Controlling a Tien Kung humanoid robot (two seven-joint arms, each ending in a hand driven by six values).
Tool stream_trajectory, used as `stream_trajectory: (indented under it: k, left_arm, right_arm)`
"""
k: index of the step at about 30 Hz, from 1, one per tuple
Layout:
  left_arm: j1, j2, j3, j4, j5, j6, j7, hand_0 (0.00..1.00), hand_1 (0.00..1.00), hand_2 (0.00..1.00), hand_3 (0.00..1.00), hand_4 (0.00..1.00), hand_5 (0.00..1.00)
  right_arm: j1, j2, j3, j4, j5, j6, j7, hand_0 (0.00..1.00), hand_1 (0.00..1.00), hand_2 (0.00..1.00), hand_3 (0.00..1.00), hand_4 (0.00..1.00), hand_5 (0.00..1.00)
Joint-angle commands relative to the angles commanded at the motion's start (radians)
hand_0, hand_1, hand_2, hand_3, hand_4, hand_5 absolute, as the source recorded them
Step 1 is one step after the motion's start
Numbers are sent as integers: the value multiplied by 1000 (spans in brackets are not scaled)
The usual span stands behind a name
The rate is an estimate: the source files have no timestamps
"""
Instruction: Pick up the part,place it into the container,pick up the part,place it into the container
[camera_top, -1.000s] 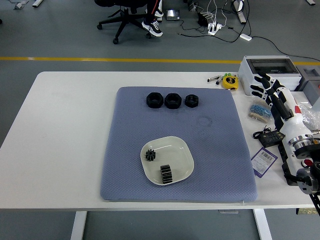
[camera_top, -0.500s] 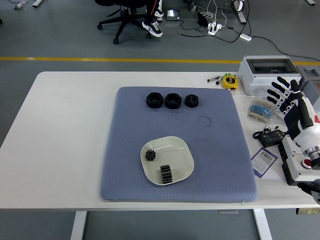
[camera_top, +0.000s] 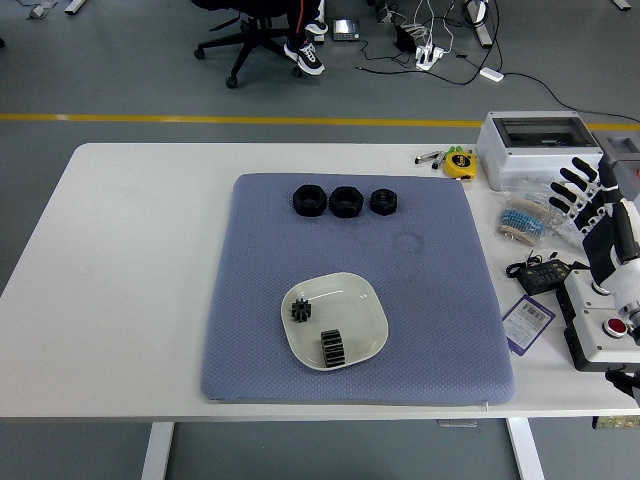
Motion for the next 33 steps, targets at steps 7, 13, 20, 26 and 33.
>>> stream_trajectory:
  k: [7, 13, 20, 26, 33]
  left_arm:
    - [6, 2, 7, 0, -12, 1, -3, 696, 661, 689, 567, 640, 587]
    - [12, 3, 1, 0, -3, 1, 1, 697, 661, 689, 567, 640, 586]
    - [17, 3, -12, 0, 17, 0, 6, 697, 660, 689, 567, 640, 586]
    - [19, 4, -12, 0, 22, -3, 6, 697, 660, 687, 567, 640, 586]
    - [15, 5, 9, 0, -7, -3, -2, 697, 659, 685, 567, 639, 585]
  right_arm:
    - [-8, -3, -9, -5, -9, 18, -13, 788, 779, 864, 866, 998, 913]
    - [-14, -1, -13, -8, -12, 24, -19, 776, 772, 866, 859, 998, 913]
    - [-19, -2, -13, -7, -12, 26, -20, 745, 750, 866, 858, 998, 911]
    - [-23, -1, -11, -12, -16, 36, -26, 678, 696, 832, 860, 998, 913]
    - [-21, -1, -9, -14, -16, 41, -32, 660, 674, 816, 872, 998, 912]
